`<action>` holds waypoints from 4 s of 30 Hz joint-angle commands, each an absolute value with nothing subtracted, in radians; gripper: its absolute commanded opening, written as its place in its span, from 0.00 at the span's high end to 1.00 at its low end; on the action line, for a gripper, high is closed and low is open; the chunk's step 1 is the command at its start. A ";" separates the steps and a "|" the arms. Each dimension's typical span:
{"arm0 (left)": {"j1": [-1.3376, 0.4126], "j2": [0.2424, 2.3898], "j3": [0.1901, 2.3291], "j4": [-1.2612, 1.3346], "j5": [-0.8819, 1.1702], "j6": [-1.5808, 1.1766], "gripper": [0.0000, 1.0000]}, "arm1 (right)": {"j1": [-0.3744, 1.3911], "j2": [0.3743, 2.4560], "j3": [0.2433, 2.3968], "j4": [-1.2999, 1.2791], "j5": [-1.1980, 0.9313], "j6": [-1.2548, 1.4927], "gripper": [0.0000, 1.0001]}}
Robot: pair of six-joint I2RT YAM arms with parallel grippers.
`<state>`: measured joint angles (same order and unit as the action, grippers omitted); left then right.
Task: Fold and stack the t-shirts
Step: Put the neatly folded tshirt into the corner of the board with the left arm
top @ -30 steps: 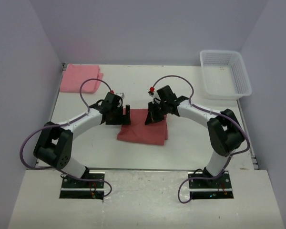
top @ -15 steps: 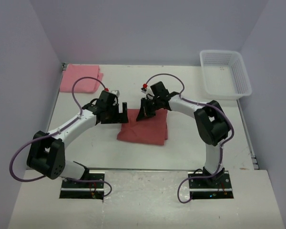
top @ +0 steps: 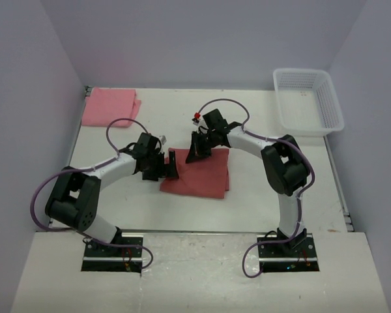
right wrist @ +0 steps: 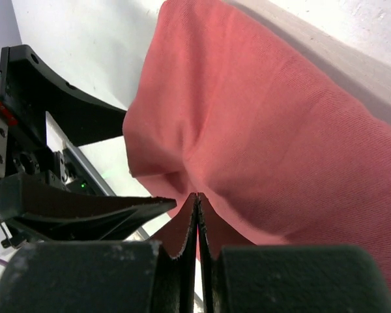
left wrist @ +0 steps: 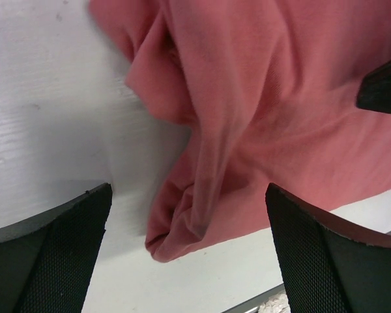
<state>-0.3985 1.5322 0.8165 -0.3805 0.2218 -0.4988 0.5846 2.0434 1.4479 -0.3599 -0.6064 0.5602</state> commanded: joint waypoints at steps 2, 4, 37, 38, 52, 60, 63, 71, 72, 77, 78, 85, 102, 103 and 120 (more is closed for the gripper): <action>-0.380 1.543 0.799 -0.241 0.313 -0.518 0.00 | 0.589 2.059 1.486 -0.397 -0.574 0.571 1.00; -0.377 1.549 0.787 -0.227 0.324 -0.522 0.00 | 0.589 2.059 1.483 -0.397 -0.575 0.571 1.00; -0.385 1.983 0.687 0.316 0.581 -0.713 0.16 | 0.532 1.775 1.390 -0.505 -0.344 0.638 1.00; -0.385 1.980 0.687 0.308 0.580 -0.704 0.18 | 0.534 1.761 1.364 -0.488 -0.318 0.644 1.00; -0.387 1.977 0.710 0.226 0.522 -0.654 0.96 | 0.523 1.684 1.316 -0.482 -0.233 0.640 1.00; -0.388 1.862 0.819 0.075 0.382 -0.571 1.00 | 0.514 1.612 1.278 -0.525 -0.175 0.601 1.00; -0.388 1.761 0.893 -0.030 0.299 -0.511 1.00 | 0.512 1.560 1.253 -0.549 -0.134 0.580 1.00; -0.365 1.697 1.161 -0.262 0.065 -0.278 1.00 | 0.514 1.470 1.197 -0.581 -0.087 0.534 1.00; -0.359 1.701 1.179 -0.267 0.055 -0.258 1.00 | 0.514 1.463 1.174 -0.571 -0.095 0.534 1.00; -0.327 1.750 1.304 -0.304 0.006 -0.141 1.00 | 0.514 1.437 1.121 -0.566 -0.098 0.509 1.00; -0.319 1.759 1.321 -0.307 0.005 -0.141 1.00 | 0.514 1.434 1.115 -0.566 -0.098 0.509 1.00; -0.245 1.874 1.482 -0.340 -0.061 -0.005 1.00 | 0.514 1.361 1.025 -0.520 -0.176 0.525 1.00; -0.117 2.080 1.948 -0.408 -0.100 0.215 1.00 | 0.531 1.333 0.951 -0.543 -0.164 0.508 1.00; -0.111 2.085 1.959 -0.410 -0.103 0.221 1.00 | 0.532 1.336 0.948 -0.542 -0.161 0.508 1.00; -0.026 2.092 2.077 -0.459 -0.075 0.248 1.00 | 0.529 1.379 0.951 -0.558 -0.114 0.506 1.00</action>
